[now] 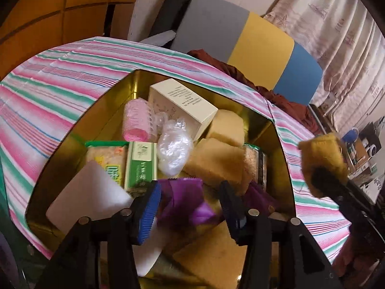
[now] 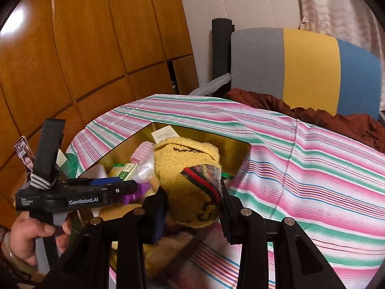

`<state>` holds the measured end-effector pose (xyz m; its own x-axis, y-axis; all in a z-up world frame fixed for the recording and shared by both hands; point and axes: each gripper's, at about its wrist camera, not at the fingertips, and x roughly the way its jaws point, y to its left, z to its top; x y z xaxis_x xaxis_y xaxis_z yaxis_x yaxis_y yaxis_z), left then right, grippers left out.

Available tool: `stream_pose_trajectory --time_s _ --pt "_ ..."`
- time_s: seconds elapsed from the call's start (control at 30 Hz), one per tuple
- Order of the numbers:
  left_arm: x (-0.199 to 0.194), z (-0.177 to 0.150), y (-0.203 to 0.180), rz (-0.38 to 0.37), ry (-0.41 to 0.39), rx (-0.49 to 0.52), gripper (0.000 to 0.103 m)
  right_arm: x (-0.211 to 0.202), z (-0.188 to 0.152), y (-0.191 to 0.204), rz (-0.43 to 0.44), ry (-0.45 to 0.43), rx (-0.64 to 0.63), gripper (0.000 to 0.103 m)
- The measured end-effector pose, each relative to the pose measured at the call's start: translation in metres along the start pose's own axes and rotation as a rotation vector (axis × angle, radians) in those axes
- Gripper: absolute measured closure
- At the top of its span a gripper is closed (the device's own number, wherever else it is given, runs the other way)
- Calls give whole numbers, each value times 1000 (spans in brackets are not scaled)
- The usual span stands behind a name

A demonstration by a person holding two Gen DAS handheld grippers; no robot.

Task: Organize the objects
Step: 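Carry the purple packet into the gold tray and open the left tool while the right tool carries the sock, then lower the yellow knit sock into the gold tray and open the right tool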

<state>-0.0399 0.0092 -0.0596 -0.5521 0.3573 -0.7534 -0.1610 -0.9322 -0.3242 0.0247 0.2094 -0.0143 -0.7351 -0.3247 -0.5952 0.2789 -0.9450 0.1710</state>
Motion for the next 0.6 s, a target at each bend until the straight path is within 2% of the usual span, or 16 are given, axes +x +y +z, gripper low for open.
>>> stream_pose_trajectory --time_s 0.17,0.33,0.6 --pt "-27 -1 18 39 -92 -65 52 16 -2 4 2 38 24 65" --pt "-53 12 33 122 -167 -123 52 40 -1 10 15 100 55 65" --pt "-68 12 35 280 -168 -111 52 81 11 38 60 170 59 63"
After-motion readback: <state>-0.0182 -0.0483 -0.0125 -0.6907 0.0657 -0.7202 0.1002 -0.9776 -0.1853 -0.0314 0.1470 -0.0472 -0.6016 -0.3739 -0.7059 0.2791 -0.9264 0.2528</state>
